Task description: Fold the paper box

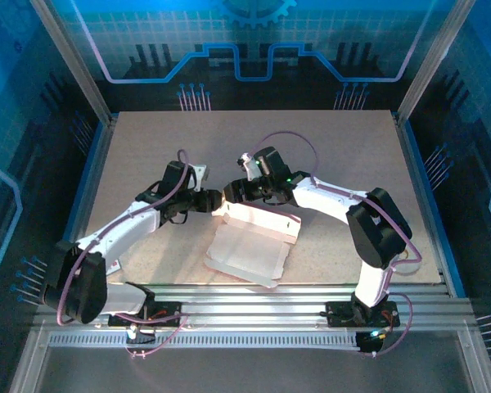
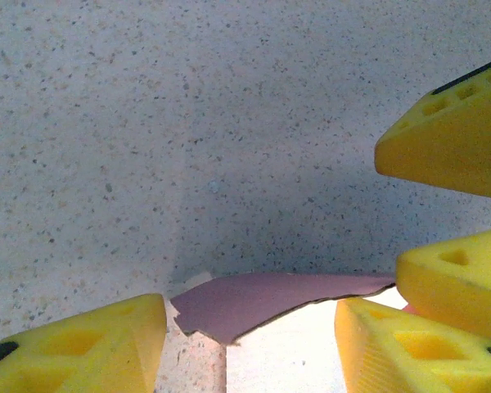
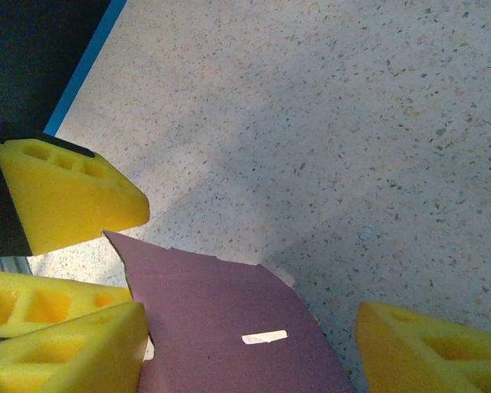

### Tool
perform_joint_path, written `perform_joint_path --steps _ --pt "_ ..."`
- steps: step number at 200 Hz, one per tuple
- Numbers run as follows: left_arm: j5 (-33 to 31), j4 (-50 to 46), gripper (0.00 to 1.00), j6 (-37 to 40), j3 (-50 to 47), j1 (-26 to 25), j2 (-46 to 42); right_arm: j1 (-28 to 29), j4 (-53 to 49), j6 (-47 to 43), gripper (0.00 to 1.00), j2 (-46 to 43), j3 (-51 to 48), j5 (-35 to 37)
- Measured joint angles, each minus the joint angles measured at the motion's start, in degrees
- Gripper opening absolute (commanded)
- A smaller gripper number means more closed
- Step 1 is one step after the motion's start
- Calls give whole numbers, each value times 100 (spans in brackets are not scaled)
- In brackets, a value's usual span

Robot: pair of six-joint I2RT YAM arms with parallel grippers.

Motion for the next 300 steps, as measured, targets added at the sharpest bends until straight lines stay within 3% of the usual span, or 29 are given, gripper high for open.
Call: perform_joint_path --steps 49,59,75,91,128,145,160,172,181,234,300 --pt "234 9 34 109 101 33 173 -20 -13 -7 68 0 0 0" --pt "258 -9 35 129 101 33 173 -20 -17 -7 68 0 0 0" --pt "262 -37 46 125 101 33 173 -20 -24 -7 68 0 0 0" --pt "258 -35 38 138 101 33 166 -20 -26 -7 68 0 0 -2" --pt "315 -166 37 170 216 33 166 -20 -39 -7 68 0 0 0" --pt "348 -208 49 216 289 33 170 -22 -42 -7 68 0 0 0" --pt "323 -229 53 245 315 39 170 -28 -44 -4 68 -4 -2 0" --pt "280 -256 64 321 337 44 173 -44 -44 -7 67 -11 -7 0" --pt "238 -289 66 319 354 59 175 -50 -39 -4 67 -22 -28 2" --pt "201 -439 67 520 632 66 404 -107 -35 -2 67 -33 -39 66" --pt "568 -455 52 680 850 74 702 -151 2 -2 67 -48 -74 179"
